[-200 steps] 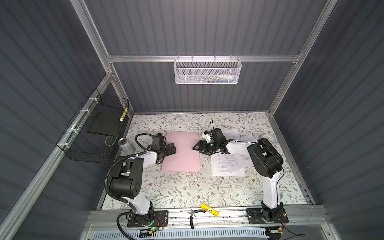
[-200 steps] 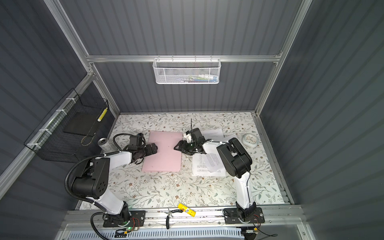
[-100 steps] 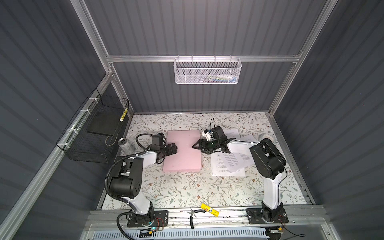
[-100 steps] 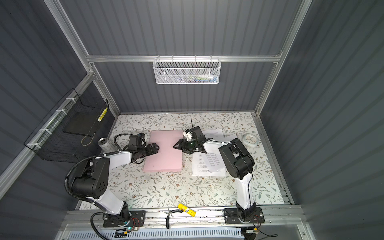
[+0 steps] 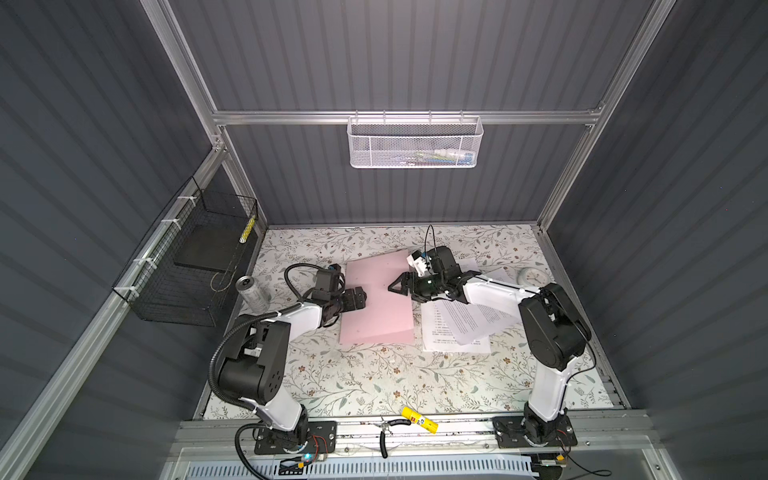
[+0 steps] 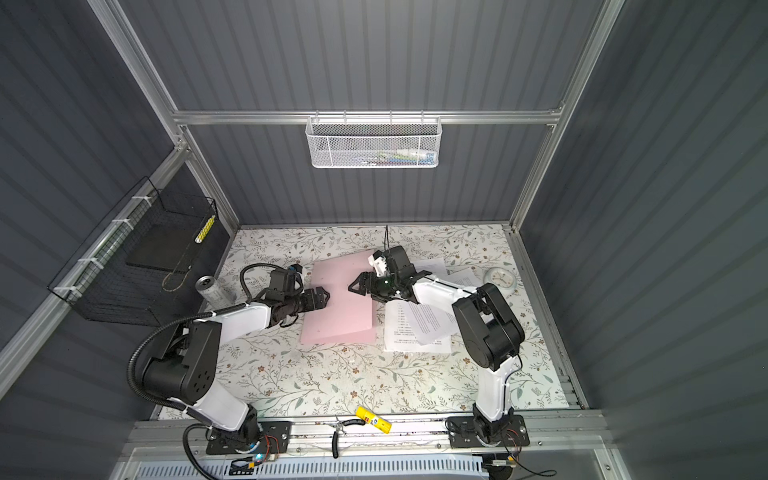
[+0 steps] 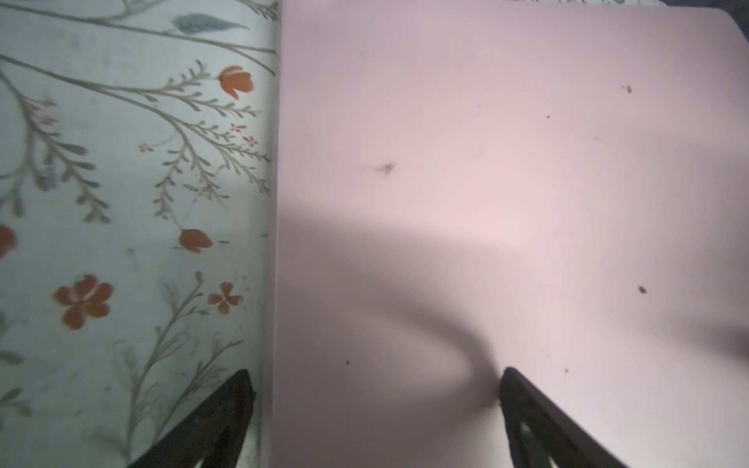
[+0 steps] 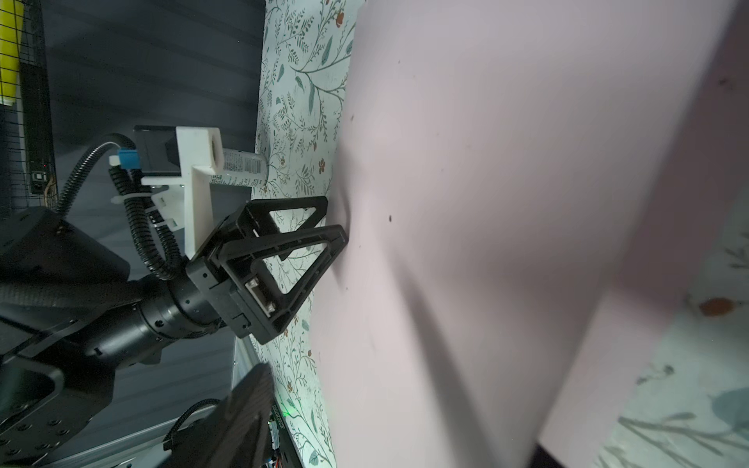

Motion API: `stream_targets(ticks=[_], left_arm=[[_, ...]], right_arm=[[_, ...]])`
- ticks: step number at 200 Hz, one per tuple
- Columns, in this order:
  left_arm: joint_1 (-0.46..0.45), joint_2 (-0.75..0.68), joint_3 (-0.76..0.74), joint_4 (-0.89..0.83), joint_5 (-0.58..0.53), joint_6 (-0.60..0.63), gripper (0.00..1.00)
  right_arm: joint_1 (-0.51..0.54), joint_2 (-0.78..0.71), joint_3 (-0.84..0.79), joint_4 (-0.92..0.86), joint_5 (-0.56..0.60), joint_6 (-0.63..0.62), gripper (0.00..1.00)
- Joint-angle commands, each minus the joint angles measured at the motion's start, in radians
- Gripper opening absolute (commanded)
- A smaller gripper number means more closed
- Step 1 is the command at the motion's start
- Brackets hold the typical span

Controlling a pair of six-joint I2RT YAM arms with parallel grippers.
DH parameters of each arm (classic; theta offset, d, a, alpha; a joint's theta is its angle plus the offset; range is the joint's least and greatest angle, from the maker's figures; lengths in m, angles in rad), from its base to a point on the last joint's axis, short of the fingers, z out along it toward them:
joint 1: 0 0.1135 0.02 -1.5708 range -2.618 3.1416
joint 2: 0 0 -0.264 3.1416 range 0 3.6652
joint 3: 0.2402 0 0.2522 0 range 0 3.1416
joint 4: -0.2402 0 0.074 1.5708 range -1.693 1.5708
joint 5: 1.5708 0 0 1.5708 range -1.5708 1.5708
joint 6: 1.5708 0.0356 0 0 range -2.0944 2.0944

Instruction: Put the files into the folder

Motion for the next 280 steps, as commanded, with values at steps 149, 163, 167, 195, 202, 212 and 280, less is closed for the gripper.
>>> stream_targets(ticks=[149,163,167,195,202,212,280], left_arm=[[-0.859,-0.351,-0.022,-0.343,-0.813,0.056,0.94],[-0.878,-0.299,-0.004,-0.346,-0.838,0.050,0.94],[-0.880,-0.284,0.001,-0.346,-0.843,0.050,0.94],[-0.882,-0.215,0.001,-0.312,-0.905,0.042,0.92],[-0.882,-0.207,-0.004,-0.296,-0.918,0.042,0.91],[-0.882,-0.197,-0.008,-0.280,-0.933,0.045,0.84],[-0.877,-0.118,-0.010,-0.183,-0.984,0.143,0.60]], right_arm=[[-0.007,-0.034,0.075,0.009,-0.072,0.123,0.68],[-0.007,-0.038,0.071,0.016,-0.073,0.130,0.68],[-0.006,-0.040,0.068,0.019,-0.075,0.133,0.68],[-0.007,-0.054,0.056,0.028,-0.073,0.140,0.68],[-0.006,-0.058,0.051,0.031,-0.072,0.140,0.68],[-0.006,-0.064,0.048,0.031,-0.073,0.140,0.68],[-0.007,-0.076,0.039,0.046,-0.092,0.152,0.68]])
